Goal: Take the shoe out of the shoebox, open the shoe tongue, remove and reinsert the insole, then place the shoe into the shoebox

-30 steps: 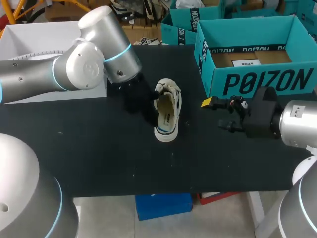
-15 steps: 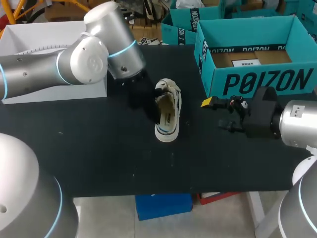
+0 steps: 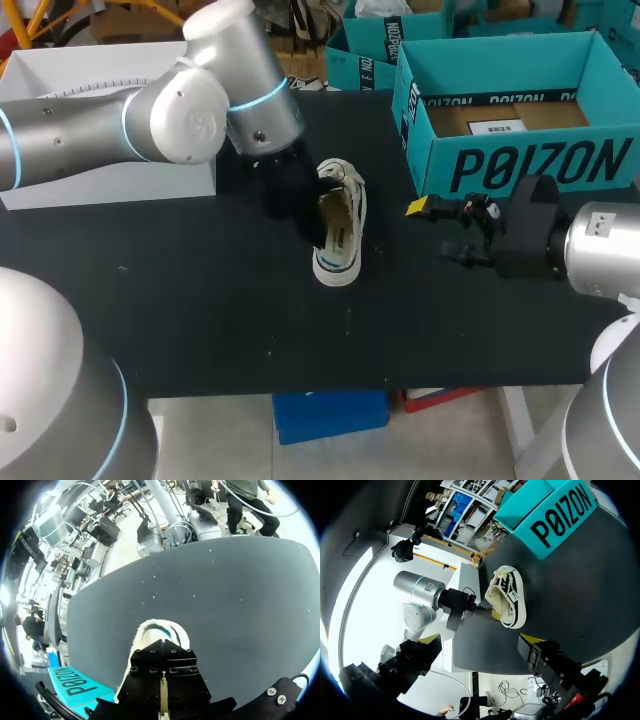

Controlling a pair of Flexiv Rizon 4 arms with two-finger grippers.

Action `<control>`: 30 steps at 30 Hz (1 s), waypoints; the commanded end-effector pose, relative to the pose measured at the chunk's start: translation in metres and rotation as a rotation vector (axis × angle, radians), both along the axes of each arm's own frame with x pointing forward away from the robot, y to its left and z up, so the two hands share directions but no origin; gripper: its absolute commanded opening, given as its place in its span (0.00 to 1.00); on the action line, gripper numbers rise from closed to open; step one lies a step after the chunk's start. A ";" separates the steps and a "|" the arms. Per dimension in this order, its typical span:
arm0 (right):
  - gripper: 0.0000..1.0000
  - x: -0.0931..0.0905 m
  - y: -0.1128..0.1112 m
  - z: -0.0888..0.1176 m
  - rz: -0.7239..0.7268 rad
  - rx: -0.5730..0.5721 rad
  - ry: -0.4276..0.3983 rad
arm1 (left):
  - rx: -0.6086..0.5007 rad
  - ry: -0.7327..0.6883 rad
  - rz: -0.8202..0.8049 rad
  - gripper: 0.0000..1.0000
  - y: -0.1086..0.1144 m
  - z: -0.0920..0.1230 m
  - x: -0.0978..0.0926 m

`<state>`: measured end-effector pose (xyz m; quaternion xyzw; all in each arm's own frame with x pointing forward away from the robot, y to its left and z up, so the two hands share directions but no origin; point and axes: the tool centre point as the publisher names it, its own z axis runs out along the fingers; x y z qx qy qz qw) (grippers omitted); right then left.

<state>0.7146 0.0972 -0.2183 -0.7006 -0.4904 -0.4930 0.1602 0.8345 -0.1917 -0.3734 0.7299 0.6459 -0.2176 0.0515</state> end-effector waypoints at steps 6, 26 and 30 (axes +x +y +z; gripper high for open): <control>1.00 0.000 -0.001 0.001 0.001 0.000 0.000 | 0.041 -0.039 -0.021 0.00 -0.017 -0.008 0.001; 1.00 0.000 -0.001 0.001 0.001 0.000 0.000 | 0.161 -0.071 -0.029 0.00 -0.012 -0.042 0.002; 1.00 0.000 -0.001 0.001 0.001 0.000 0.000 | 0.167 -0.069 -0.032 0.00 -0.014 -0.049 0.003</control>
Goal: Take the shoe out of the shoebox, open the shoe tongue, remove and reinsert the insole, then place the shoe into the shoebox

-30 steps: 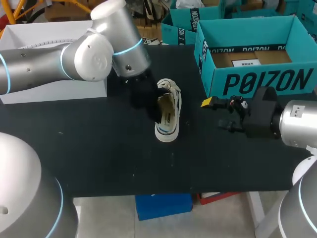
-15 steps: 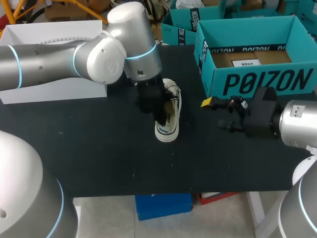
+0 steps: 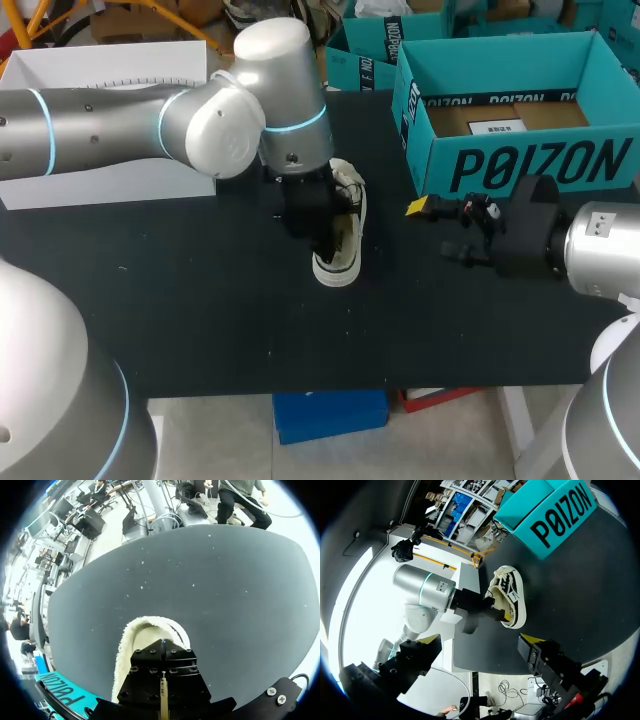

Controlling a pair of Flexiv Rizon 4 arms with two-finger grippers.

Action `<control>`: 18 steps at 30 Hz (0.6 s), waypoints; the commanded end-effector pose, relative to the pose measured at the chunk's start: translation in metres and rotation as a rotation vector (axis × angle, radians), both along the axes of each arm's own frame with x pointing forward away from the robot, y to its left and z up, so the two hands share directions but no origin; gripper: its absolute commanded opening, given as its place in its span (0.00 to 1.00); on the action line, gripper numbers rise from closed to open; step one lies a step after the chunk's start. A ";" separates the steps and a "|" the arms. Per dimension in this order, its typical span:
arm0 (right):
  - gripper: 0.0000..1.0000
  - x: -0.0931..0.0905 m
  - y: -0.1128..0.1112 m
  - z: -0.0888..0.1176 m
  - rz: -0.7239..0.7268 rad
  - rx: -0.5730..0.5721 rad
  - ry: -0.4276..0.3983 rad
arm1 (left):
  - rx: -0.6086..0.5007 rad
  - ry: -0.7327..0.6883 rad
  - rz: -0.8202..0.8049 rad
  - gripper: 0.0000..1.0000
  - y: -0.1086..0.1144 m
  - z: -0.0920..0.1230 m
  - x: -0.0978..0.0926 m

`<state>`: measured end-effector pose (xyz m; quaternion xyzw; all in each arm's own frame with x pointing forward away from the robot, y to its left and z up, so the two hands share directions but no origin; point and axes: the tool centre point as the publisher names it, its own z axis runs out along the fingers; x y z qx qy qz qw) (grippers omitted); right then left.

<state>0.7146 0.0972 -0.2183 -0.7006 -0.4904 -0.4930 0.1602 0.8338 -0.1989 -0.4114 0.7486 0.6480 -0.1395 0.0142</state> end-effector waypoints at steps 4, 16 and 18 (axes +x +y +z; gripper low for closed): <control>1.00 0.000 -0.001 0.001 0.001 0.000 0.000 | 0.017 0.008 -0.002 0.00 -0.009 -0.016 0.007; 1.00 0.000 -0.001 0.001 0.001 0.000 0.000 | 0.011 -0.043 -0.011 0.00 -0.006 0.006 0.006; 1.00 0.000 -0.001 0.001 0.001 0.000 0.000 | -0.001 -0.047 -0.011 0.00 -0.004 0.016 0.004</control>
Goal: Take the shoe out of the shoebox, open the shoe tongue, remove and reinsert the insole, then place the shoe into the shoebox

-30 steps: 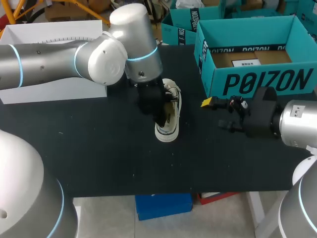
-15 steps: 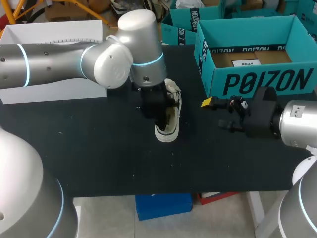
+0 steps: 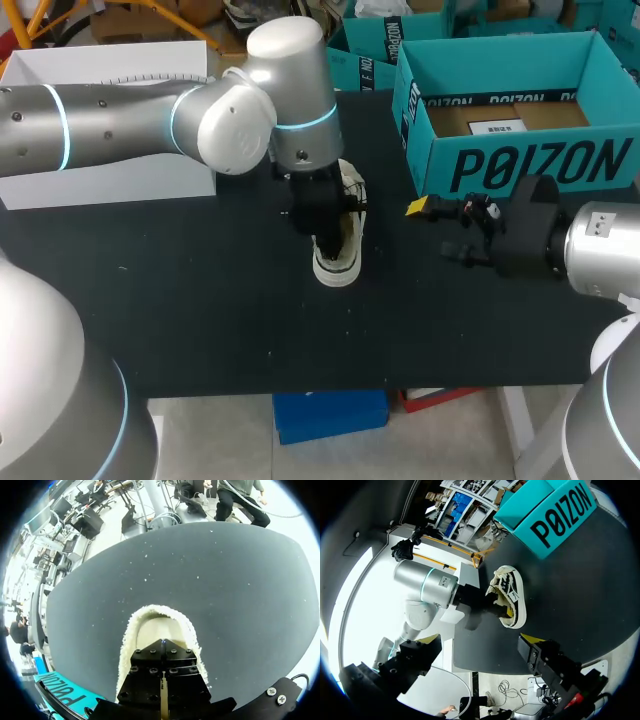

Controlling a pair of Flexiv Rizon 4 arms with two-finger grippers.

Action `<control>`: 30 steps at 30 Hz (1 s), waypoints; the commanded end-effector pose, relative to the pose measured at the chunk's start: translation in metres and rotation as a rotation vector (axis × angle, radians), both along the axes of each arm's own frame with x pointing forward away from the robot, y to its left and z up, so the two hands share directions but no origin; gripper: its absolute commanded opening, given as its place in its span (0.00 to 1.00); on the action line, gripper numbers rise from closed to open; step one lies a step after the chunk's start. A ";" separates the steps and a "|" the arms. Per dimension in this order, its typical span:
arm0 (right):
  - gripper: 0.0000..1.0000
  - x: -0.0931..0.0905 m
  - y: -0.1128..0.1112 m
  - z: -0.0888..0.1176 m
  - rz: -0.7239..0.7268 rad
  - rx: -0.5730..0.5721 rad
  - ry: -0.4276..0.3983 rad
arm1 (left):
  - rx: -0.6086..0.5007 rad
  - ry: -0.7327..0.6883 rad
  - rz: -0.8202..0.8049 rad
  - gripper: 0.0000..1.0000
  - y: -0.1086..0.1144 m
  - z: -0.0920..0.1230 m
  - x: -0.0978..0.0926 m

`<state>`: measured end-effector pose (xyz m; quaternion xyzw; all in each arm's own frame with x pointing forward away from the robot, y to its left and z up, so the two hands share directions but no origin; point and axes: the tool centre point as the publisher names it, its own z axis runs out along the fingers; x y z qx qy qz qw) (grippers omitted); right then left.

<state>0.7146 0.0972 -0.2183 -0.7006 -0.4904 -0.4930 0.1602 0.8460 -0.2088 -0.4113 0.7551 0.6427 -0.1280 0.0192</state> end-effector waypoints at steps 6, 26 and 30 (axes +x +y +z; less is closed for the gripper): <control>1.00 0.000 -0.001 0.001 0.001 0.000 0.000 | -0.010 -0.048 0.002 0.04 0.015 0.037 -0.009; 1.00 0.000 -0.001 0.001 0.001 0.000 0.000 | -0.285 0.003 0.255 0.00 0.050 0.091 0.014; 1.00 0.000 -0.001 0.001 0.001 0.000 0.000 | -0.356 0.026 0.341 0.00 0.054 0.093 0.027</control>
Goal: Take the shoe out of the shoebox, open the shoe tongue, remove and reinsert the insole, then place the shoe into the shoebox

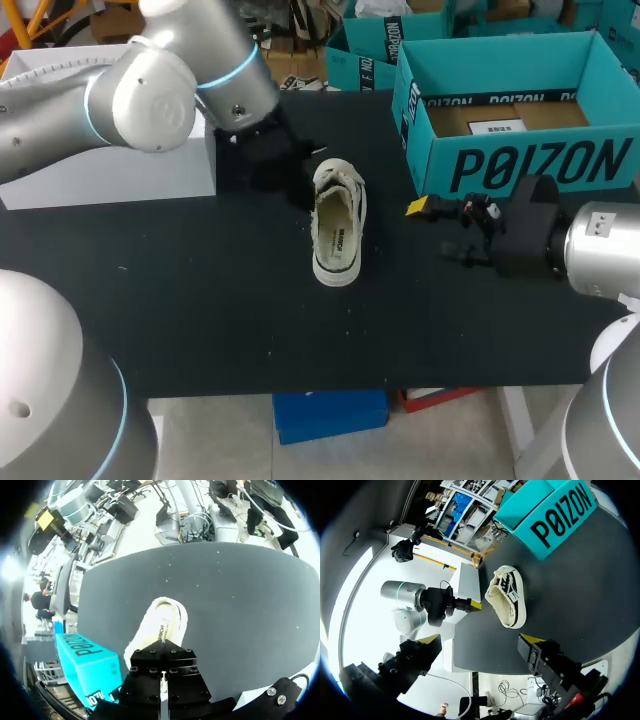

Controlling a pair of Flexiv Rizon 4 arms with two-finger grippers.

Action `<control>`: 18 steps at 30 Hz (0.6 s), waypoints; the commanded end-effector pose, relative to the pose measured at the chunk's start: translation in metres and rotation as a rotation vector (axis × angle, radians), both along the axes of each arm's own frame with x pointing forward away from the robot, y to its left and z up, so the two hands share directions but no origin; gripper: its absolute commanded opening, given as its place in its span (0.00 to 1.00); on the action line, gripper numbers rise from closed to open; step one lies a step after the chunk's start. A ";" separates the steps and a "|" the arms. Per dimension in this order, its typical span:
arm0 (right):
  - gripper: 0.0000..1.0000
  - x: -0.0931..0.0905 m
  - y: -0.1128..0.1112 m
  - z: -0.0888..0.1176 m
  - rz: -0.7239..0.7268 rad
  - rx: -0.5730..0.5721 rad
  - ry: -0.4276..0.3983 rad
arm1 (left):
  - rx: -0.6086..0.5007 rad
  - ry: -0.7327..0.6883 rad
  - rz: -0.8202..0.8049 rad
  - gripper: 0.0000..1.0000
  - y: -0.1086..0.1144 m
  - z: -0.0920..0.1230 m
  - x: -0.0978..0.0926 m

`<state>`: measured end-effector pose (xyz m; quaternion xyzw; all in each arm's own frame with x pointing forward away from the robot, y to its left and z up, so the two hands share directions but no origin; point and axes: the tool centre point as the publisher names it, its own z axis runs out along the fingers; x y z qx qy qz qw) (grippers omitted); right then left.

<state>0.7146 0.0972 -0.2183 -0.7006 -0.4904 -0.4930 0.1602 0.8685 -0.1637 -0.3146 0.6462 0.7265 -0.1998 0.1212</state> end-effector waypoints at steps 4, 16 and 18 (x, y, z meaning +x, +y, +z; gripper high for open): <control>1.00 0.000 -0.001 0.001 0.001 0.000 0.000 | -0.157 -0.006 0.113 0.00 0.007 -0.003 0.016; 1.00 0.000 -0.001 0.001 0.001 0.000 0.000 | -0.149 -0.031 0.141 0.00 -0.018 -0.006 0.049; 1.00 0.000 -0.001 0.001 0.001 0.000 0.000 | -0.134 -0.034 0.139 0.00 -0.021 -0.011 0.050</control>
